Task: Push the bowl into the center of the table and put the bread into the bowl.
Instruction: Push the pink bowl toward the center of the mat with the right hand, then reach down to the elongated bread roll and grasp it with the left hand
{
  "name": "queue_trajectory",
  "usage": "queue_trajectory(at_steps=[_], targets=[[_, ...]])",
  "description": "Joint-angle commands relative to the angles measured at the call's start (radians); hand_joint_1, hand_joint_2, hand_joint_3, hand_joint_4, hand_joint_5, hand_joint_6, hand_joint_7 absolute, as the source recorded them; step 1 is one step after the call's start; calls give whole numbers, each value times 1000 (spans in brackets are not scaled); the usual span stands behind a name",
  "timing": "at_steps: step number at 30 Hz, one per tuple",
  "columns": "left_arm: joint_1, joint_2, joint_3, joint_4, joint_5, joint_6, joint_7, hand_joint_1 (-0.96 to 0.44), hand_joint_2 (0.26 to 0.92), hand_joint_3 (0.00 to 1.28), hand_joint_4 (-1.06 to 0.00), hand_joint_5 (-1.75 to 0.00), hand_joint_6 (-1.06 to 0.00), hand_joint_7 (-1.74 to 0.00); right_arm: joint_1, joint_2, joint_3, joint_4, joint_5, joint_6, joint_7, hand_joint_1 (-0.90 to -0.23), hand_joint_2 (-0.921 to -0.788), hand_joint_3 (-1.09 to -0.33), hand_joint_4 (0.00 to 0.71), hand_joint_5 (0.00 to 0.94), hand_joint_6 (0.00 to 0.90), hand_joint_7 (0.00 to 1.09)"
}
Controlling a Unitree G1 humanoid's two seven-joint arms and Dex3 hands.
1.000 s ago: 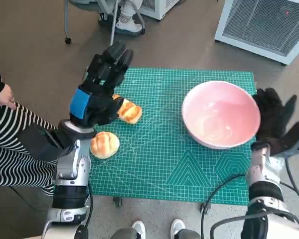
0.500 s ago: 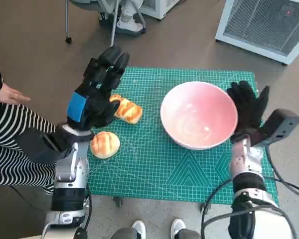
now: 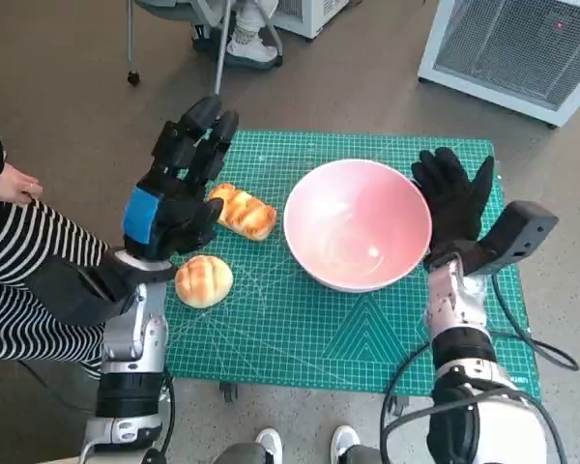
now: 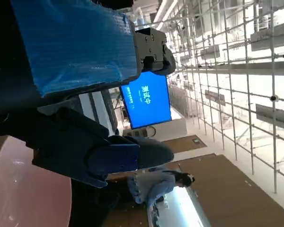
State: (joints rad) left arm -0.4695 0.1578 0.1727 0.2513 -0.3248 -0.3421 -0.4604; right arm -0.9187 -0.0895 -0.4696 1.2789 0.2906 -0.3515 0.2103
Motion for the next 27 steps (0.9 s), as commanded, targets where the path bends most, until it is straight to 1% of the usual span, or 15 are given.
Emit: queue_trajectory(at_steps=[1, 5, 12, 13, 14, 15, 16, 19, 22, 25, 27], targets=[[11, 2, 3, -18, -1, -3, 9, -690, 921, 458, -147, -20, -25, -437, 4, -5, 5, 3, 2, 4, 21, -655, -921, -880, 112, 0, 149, 269], [11, 1, 1, -16, -2, -5, 12, -690, 921, 457, -148, -18, -29, -429, 2, -20, 11, -9, -3, -8, 35, -663, -921, -881, 111, 0, 148, 263], [11, 1, 0, -17, -2, -5, 14, -690, 921, 456, -150, -15, -35, -417, 2, -22, 13, -9, -1, -10, 37, -665, -921, -884, 111, 0, 149, 258], [4, -5, -4, -12, 0, -6, 17, -688, 921, 456, -150, -15, -37, -415, 4, -41, 39, -45, -28, -58, 45, -668, -921, -882, 113, 1, 150, 258], [-1, -9, -7, -7, 3, -7, 19, -686, 921, 456, -150, -14, -37, -414, 5, -55, 58, -71, -48, -94, 52, -670, -921, -881, 115, 2, 151, 258], [-7, -13, -11, -4, 5, -8, 20, -683, 921, 457, -150, -14, -39, -412, 9, -66, 76, -101, -66, -128, 58, -672, -921, -878, 117, 3, 152, 259], [-10, -15, -13, -2, 6, -8, 21, -680, 921, 458, -150, -13, -40, -411, 12, -72, 87, -120, -76, -149, 61, -676, -921, -875, 120, 4, 155, 260], [-19, -19, -20, -1, 10, -7, 23, -677, 921, 459, -151, -13, -42, -409, 34, -76, 113, -192, -89, -198, 75, -680, -921, -870, 124, 6, 159, 262], [-28, -20, -27, 3, 11, -5, 21, -674, 921, 462, -151, -12, -43, -407, 63, -73, 143, -274, -98, -242, 89, -686, -921, -843, 130, 7, 176, 271], [-40, -23, -37, 4, 14, -1, 22, -675, 921, 462, -153, -12, -44, -407, 114, -72, 184, -395, -114, -281, 105, -693, -921, -833, 132, 8, 177, 273], [-46, -23, -42, 4, 16, 0, 22, -677, 921, 461, -153, -11, -43, -408, 143, -75, 205, -465, -117, -290, 115, -699, -921, -828, 134, 8, 179, 276]])
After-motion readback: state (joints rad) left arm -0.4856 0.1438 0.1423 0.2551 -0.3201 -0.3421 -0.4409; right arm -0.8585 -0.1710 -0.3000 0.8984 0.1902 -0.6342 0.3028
